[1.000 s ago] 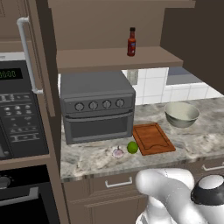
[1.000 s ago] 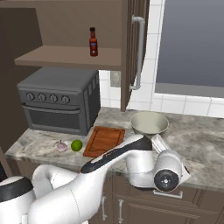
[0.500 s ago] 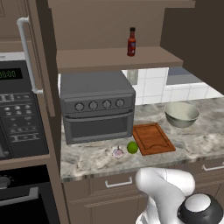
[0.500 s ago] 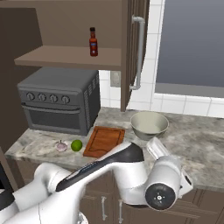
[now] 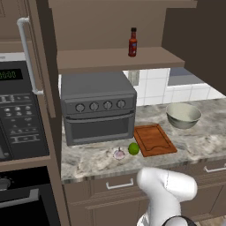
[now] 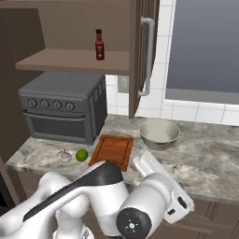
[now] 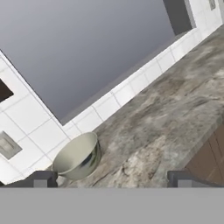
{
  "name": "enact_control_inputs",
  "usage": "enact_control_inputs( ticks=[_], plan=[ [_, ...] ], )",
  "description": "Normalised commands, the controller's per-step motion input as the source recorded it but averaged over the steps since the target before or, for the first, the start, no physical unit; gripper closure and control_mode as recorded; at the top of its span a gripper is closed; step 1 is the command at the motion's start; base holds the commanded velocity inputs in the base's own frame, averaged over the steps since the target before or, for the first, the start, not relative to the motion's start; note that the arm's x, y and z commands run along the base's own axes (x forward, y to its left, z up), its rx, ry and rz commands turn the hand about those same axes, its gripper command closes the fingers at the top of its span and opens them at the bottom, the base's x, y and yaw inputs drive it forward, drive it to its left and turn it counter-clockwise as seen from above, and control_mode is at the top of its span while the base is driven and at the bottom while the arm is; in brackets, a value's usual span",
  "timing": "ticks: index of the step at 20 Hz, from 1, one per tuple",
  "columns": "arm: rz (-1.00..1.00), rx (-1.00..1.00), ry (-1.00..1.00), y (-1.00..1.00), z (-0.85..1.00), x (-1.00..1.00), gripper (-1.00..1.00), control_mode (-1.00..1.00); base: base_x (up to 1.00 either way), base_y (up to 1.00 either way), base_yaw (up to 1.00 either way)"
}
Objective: Open the cabinet. Place the bowl and condiment on the counter. Then place the lime and garlic on the cutting board.
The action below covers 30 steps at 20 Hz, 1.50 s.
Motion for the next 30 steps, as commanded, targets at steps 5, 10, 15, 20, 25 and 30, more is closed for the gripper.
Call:
enact_control_inputs(
  ticks=[5,10,15,20,25,30],
  plan=[
    [-0.09,-0.17,0.00,0.80,0.20,-0.29,-1.00,-1.00,0.00,0.00,0.00],
    [-0.05,-0.21,0.00,0.92,0.19,-0.10,-1.00,-1.00,0.00,0.00,0.00],
    [0.00,-0.11,0.00,0.76,0.26,0.00,-1.00,-1.00,0.00,0.00,0.00],
    [0.05,-0.04,0.02,0.60,0.25,0.00,-1.00,-1.00,0.00,0.00,0.00],
    [0.05,-0.04,0.03,0.58,0.06,0.00,-1.00,-1.00,0.00,0.00,0.00],
    [0.05,-0.03,0.02,0.58,0.05,0.00,-1.00,-1.00,0.00,0.00,0.00]
  ],
)
